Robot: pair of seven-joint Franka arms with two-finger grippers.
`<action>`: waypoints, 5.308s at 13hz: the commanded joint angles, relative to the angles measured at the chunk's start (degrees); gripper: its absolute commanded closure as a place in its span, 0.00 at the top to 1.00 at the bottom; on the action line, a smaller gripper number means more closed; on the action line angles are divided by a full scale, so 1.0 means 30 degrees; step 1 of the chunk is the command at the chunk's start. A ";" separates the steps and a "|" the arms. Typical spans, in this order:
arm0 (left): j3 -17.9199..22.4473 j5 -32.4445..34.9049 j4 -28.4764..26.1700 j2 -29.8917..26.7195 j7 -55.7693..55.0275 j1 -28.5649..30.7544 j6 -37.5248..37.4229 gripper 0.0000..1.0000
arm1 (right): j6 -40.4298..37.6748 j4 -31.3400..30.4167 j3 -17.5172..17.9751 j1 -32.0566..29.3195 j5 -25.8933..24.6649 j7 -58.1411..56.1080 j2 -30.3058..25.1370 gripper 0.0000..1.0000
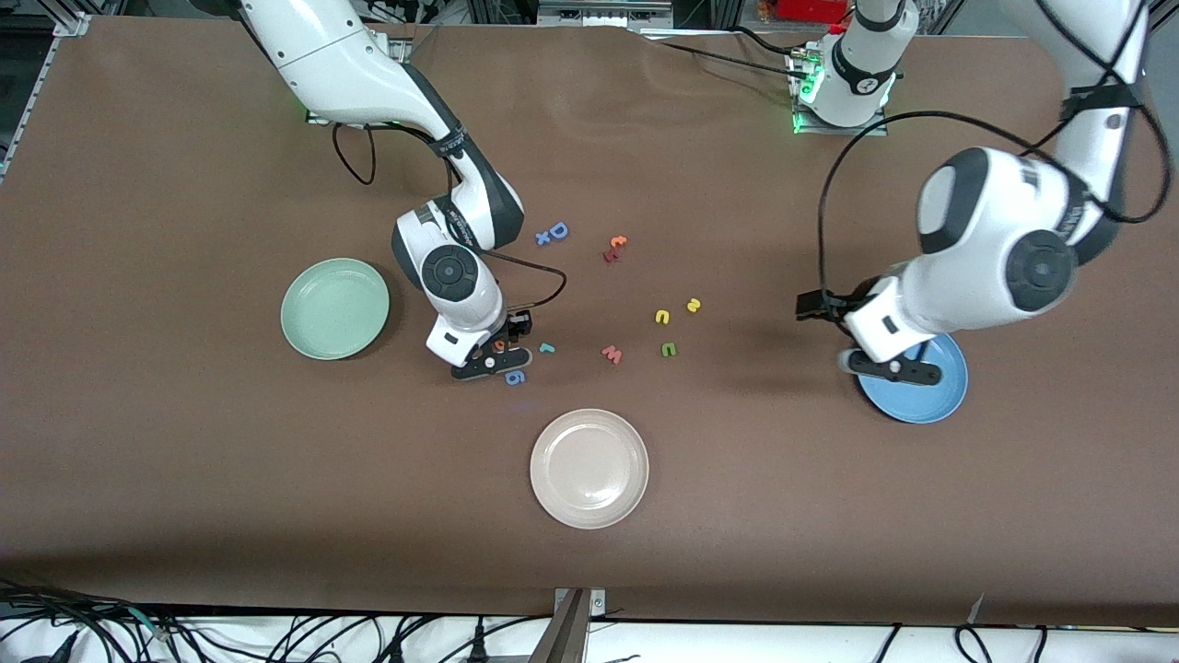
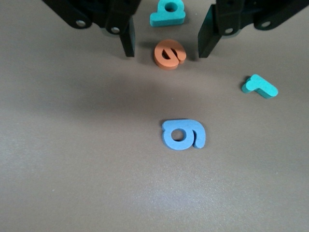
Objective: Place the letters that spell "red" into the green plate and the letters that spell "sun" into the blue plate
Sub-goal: 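Move the right gripper over the orange letter while the left gripper advances, then grasp the orange letter with the right gripper while the left gripper descends, then drop the orange letter onto the green plate while the left gripper lowers, then grasp the yellow 2 with the left gripper while the right gripper reaches teal b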
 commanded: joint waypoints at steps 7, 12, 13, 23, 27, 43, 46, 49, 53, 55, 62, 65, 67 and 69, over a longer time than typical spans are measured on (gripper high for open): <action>0.0144 0.0951 -0.8167 -0.3863 -0.0416 -0.3419 0.7862 0.99 | 0.0549 -0.0143 -0.0030 0.0185 0.0075 -0.0169 0.0460 0.31; 0.0144 0.3185 -0.8196 -0.2546 -0.0417 -0.5179 0.8974 0.92 | -0.0996 -0.0026 -0.0146 0.0069 0.0046 -0.0431 -0.1350 0.16; 0.0144 0.3185 -0.8167 -0.2080 -0.0358 -0.5295 0.9150 0.92 | -0.1584 -0.0025 -0.0408 0.0039 -0.0042 -0.0781 -0.1965 0.16; 0.0348 0.3214 -0.8431 0.0882 -0.0504 -0.6993 1.2256 0.81 | -0.2862 -0.6255 -0.7324 -0.0166 0.0162 -0.7172 -0.5283 0.18; 0.1283 0.4356 -0.8431 0.1878 -0.0504 -0.7989 1.3602 0.76 | -0.0652 -0.8345 -0.7325 -0.1250 0.0163 -0.7054 -0.4843 0.19; 0.2107 0.4328 -0.7992 0.3198 -0.0504 -0.8959 1.4894 0.48 | -0.2852 -0.5652 -0.2052 -0.0023 0.0192 0.7553 -0.6281 0.77; 0.2107 0.4327 -0.7759 0.3285 -0.0504 -0.8959 1.4894 0.49 | -0.1331 -0.5417 -0.2051 0.1412 0.0221 1.1678 -0.5550 0.75; 0.2107 0.4328 -0.7495 0.3462 -0.0504 -0.8988 1.4865 0.48 | -0.0653 -0.4192 -0.2051 0.2584 0.0221 1.6017 -0.4028 0.75; 0.2136 0.4328 -0.7464 0.3521 -0.0504 -0.9017 1.4865 0.37 | -0.0652 -0.1672 -0.2109 0.3114 0.0133 2.2405 -0.1597 0.69; 0.2136 0.4328 -0.7464 0.3521 -0.0416 -0.9017 1.4894 0.24 | -0.0652 -0.1111 -0.2169 0.2969 0.0075 2.4783 -0.1007 0.66; 0.3190 0.4416 -0.7464 0.2033 0.0283 -0.8144 1.4195 0.10 | -0.0564 -0.0934 -0.2169 0.2677 0.0221 2.4617 -0.0361 0.58; 0.3191 0.4328 -0.7464 -0.0426 0.3267 -0.4984 1.1212 0.05 | -0.0593 -0.0934 -0.2139 0.2675 0.0454 2.4617 -0.0272 0.52; 0.3132 0.4182 -0.7493 -0.1572 0.4181 -0.3109 0.9831 0.05 | -0.0623 -0.0963 -0.2081 0.2705 0.0456 2.4616 -0.0272 0.38; 0.3132 0.4181 -0.7551 -0.2132 0.5289 -0.1640 0.8892 0.05 | -0.0623 -0.0963 -0.2081 0.2763 0.0456 2.4587 -0.0243 0.26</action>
